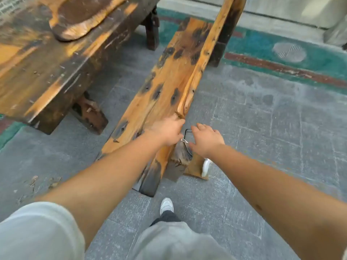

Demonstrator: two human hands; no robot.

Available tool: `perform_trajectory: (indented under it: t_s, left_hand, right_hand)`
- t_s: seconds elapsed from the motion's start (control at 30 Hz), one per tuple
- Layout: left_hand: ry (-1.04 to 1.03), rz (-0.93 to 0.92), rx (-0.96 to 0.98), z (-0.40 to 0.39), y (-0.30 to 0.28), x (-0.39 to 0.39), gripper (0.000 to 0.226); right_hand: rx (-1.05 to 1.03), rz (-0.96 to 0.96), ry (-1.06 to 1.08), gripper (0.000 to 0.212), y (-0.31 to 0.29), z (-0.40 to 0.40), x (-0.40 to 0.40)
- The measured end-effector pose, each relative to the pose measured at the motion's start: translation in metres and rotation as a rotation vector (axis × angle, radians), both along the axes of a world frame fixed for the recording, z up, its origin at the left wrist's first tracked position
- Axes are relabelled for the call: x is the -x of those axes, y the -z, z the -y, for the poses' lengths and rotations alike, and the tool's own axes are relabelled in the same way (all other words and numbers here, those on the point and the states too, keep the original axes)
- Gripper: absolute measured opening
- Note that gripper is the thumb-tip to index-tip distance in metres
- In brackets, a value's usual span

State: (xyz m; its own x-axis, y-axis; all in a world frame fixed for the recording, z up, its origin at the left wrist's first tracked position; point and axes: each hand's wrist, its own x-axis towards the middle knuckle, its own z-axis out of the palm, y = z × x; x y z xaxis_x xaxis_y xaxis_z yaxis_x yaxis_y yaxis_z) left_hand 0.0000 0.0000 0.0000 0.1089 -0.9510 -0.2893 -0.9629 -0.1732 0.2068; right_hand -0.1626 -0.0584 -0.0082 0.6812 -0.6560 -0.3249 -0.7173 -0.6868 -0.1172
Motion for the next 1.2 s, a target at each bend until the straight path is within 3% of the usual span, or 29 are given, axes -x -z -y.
perform_trajectory:
  t_s: [0.27, 0.4, 0.6, 0.87, 0.97, 1.07, 1.2]
  left_hand:
    - [-0.097, -0.071, -0.284, 0.039, 0.068, -0.028, 0.041]
    - [-0.169, -0.157, -0.373, 0.041, 0.095, -0.023, 0.043]
    - [-0.272, -0.274, -0.217, 0.056, 0.102, 0.001, 0.035]
    - [-0.326, -0.261, 0.121, 0.082, 0.046, 0.077, 0.031]
    - [-0.409, -0.31, 0.186, 0.073, 0.021, 0.103, 0.027]
    - [-0.492, -0.406, 0.265, 0.053, 0.001, 0.128, 0.02]
    - [-0.671, -0.641, 0.322, 0.011, -0.01, 0.155, 0.026]
  right_hand:
    - [-0.249, -0.038, 0.091, 0.045, 0.064, 0.031, -0.041]
    - [-0.4, -0.017, 0.126, 0.035, 0.094, 0.045, -0.038]
    - [-0.576, 0.083, 0.158, 0.027, 0.124, 0.07, -0.024]
    - [-0.541, 0.23, 0.183, 0.047, 0.109, 0.108, 0.045]
    - [-0.561, 0.252, 0.085, 0.032, 0.092, 0.117, 0.065]
    - [-0.439, 0.228, -0.082, 0.014, 0.074, 0.108, 0.077]
    - [-0.315, 0.272, -0.229, 0.015, 0.057, 0.082, 0.093]
